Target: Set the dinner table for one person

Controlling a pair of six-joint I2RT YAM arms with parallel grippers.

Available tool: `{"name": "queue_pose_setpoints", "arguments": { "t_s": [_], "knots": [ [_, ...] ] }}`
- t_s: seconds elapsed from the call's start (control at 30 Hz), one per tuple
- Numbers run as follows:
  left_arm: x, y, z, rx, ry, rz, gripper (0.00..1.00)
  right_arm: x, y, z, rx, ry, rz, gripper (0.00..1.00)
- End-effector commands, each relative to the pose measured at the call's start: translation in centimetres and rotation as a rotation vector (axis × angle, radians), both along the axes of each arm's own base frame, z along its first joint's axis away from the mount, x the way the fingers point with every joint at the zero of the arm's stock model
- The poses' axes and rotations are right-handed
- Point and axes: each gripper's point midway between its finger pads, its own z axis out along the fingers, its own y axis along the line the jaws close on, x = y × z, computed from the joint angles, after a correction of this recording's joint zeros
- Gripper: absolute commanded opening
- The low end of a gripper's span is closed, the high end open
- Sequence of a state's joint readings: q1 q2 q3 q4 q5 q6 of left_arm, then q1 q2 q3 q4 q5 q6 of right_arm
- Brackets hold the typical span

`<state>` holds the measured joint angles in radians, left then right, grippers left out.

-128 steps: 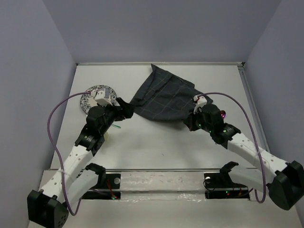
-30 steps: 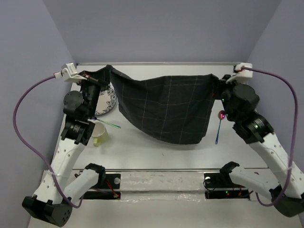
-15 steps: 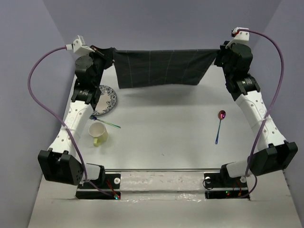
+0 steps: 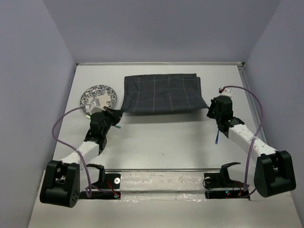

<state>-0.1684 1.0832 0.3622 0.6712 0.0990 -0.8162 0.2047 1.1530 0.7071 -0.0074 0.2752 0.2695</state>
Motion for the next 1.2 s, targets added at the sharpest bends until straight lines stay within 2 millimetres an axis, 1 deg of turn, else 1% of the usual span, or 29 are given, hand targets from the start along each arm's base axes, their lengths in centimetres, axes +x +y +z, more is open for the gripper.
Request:
{"name": "queue_pose_setpoints", "arguments": {
  "t_s": [0.0,0.03,0.07,0.1,0.13,0.17,0.2,0.23,0.27,0.3,0.33,0.4,0.43,0.47,0.53,0.57,0.6,0.63,0.67,0.73,0.77,0.83,0.87,0.93,1.0,1.07,1.1,1.13,1.17],
  "knots": [
    [-1.8,0.7,1.8,-0.089,-0.152,0.031,0.03,-1.5,-0.4,-3.5,0.104,0.032,-0.090,0.15],
    [-2.3,0.5,1.6,-0.100,-0.153,0.021,0.08,-1.9,-0.4,-4.1,0.113,0.056,-0.092,0.27],
    [-3.1,0.2,0.3,-0.099,-0.131,0.008,0.29,-2.3,-0.4,-4.4,0.126,0.076,-0.103,0.28],
    [-3.7,0.1,0.6,-0.103,-0.149,0.001,0.46,-3.1,-0.3,-4.9,0.141,0.109,-0.110,0.35],
    [-4.5,0.1,-0.3,-0.109,-0.133,0.000,0.99,-3.6,0.0,-5.2,0.153,0.124,-0.092,0.50],
    [-5.0,0.3,0.5,-0.117,-0.165,0.001,0.99,-3.9,0.2,-5.1,0.185,0.123,-0.106,0.59],
    [-5.2,0.5,0.5,-0.110,-0.163,0.010,0.99,-4.2,0.4,-4.1,0.211,0.092,-0.095,0.64],
    [-5.4,0.8,0.7,-0.099,-0.167,0.023,0.99,-4.5,0.7,-3.6,0.229,0.075,-0.078,0.68],
    [-5.5,1.4,0.3,-0.065,-0.141,0.054,0.99,-5.0,1.4,-3.5,0.252,0.074,-0.038,0.72],
    [-5.8,1.8,2.1,-0.056,-0.195,0.067,0.99,-5.2,1.7,-2.9,0.250,0.059,-0.012,0.73],
    [-5.9,2.6,1.9,-0.029,-0.175,0.105,0.99,-5.6,1.9,-2.2,0.252,0.050,0.012,0.73],
    [-6.3,2.9,4.2,-0.015,-0.237,0.112,0.99,-5.9,2.4,-1.2,0.244,0.042,0.063,0.73],
    [-6.4,2.8,4.3,-0.009,-0.236,0.104,0.99,-6.2,3.3,-0.9,0.270,0.046,0.111,0.73],
    [-6.3,2.6,4.7,-0.006,-0.241,0.094,0.99,-6.3,3.7,-1.0,0.281,0.051,0.128,0.73],
    [-6.0,2.0,4.4,0.000,-0.221,0.066,0.99,-6.6,4.0,-2.4,0.311,0.083,0.121,0.73],
    [-5.8,1.4,3.8,0.006,-0.199,0.036,0.99,-6.6,4.1,-3.1,0.323,0.102,0.114,0.73],
    [-5.7,1.1,3.9,0.018,-0.203,0.023,0.99,-6.4,4.2,-3.6,0.327,0.121,0.109,0.73],
    [-5.6,0.5,4.2,0.026,-0.212,0.002,0.99,-6.5,5.1,-4.2,0.350,0.157,0.144,0.73],
    [-5.3,0.1,4.8,0.037,-0.218,-0.006,0.99,-6.5,5.4,-5.6,0.364,0.210,0.136,0.72],
    [-5.0,-0.6,6.1,0.058,-0.241,-0.024,0.99,-6.4,5.4,-6.4,0.378,0.242,0.118,0.72],
    [-4.9,-1.4,8.0,0.073,-0.281,-0.047,0.99,-6.3,5.4,-6.8,0.387,0.250,0.102,0.70],
    [-4.6,-2.6,9.2,0.091,-0.293,-0.089,0.99,-6.5,5.6,-7.9,0.414,0.284,0.082,0.68],
    [-4.5,-3.4,11.1,0.104,-0.328,-0.117,0.99,-6.8,5.8,-8.5,0.434,0.307,0.079,0.67],
    [-4.5,-4.4,12.1,0.127,-0.334,-0.153,0.99,-7.1,6.0,-9.8,0.447,0.342,0.074,0.64],
    [-4.6,-5.6,14.2,0.161,-0.356,-0.193,0.99,-7.7,6.3,-11.3,0.455,0.391,0.074,0.61],
    [-4.8,-5.9,15.5,0.184,-0.371,-0.209,0.99,-7.9,6.4,-11.9,0.464,0.412,0.072,0.57],
    [-5.0,-5.8,17.4,0.203,-0.408,-0.211,0.99,-8.0,6.5,-12.2,0.471,0.418,0.070,0.56],
    [-5.3,-5.8,17.4,0.225,-0.393,-0.220,0.99,-7.9,6.6,-12.4,0.473,0.423,0.071,0.55],
    [-5.6,-5.6,19.3,0.236,-0.425,-0.219,0.99,-8.0,6.5,-12.8,0.472,0.436,0.063,0.54]
  ]
}}
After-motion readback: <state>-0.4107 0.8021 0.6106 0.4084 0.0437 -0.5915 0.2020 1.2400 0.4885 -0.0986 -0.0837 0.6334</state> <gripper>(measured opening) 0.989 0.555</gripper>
